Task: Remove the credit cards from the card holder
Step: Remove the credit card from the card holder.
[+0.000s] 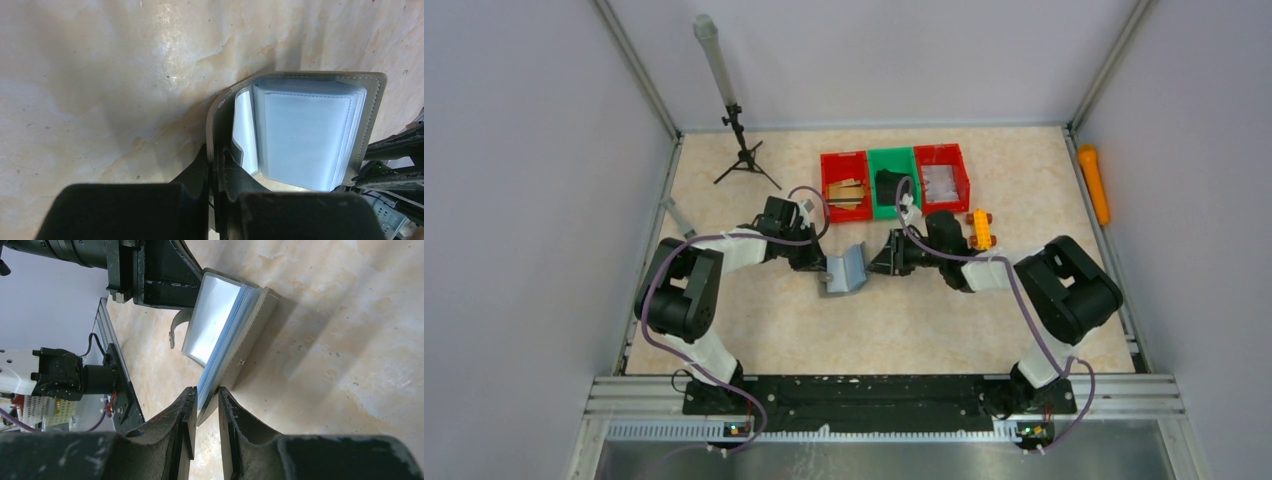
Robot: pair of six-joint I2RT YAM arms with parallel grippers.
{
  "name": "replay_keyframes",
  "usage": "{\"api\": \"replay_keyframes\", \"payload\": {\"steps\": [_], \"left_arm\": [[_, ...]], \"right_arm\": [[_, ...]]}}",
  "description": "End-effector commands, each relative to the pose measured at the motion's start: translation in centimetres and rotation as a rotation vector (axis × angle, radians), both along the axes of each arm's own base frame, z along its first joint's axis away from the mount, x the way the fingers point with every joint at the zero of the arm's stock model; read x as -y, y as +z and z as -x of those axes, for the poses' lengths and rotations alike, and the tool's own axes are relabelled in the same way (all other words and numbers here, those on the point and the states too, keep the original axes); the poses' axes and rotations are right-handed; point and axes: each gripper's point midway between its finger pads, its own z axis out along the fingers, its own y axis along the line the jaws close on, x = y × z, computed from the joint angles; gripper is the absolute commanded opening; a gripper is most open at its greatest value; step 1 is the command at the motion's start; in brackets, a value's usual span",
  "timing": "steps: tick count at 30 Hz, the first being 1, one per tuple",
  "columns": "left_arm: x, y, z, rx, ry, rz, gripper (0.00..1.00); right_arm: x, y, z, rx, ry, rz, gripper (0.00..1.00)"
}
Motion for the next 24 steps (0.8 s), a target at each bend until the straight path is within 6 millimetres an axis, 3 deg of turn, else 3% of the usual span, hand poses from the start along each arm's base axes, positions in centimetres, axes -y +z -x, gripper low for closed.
{"api": "replay_keyframes", "payload": {"steps": [1, 8, 21, 24], "left_arm": [[0.7, 0.8, -0.4, 0.032, -0.028, 0.036, 0.0], [1.1, 1.2, -0.3, 0.039, -0.041, 0.058, 0.0], [3.1, 2.5, 0.4, 0.067, -0.113, 0.144, 0.01], [3.2, 2.9, 0.5, 0.071, -0.118, 0.159, 0.06]], "right_arm": [[-0.6, 1.2, -0.4, 0.061, 0.017, -0.011, 0.24], [-0.6, -0.9, -0.9, 0.082, -0.015, 0.16, 0.24], [-1.4, -1.2, -0.6, 0.112, 0.0, 0.206, 0.24], [-1.3, -1.2, -0.7, 0.112, -0.013, 0.216, 0.19]]}}
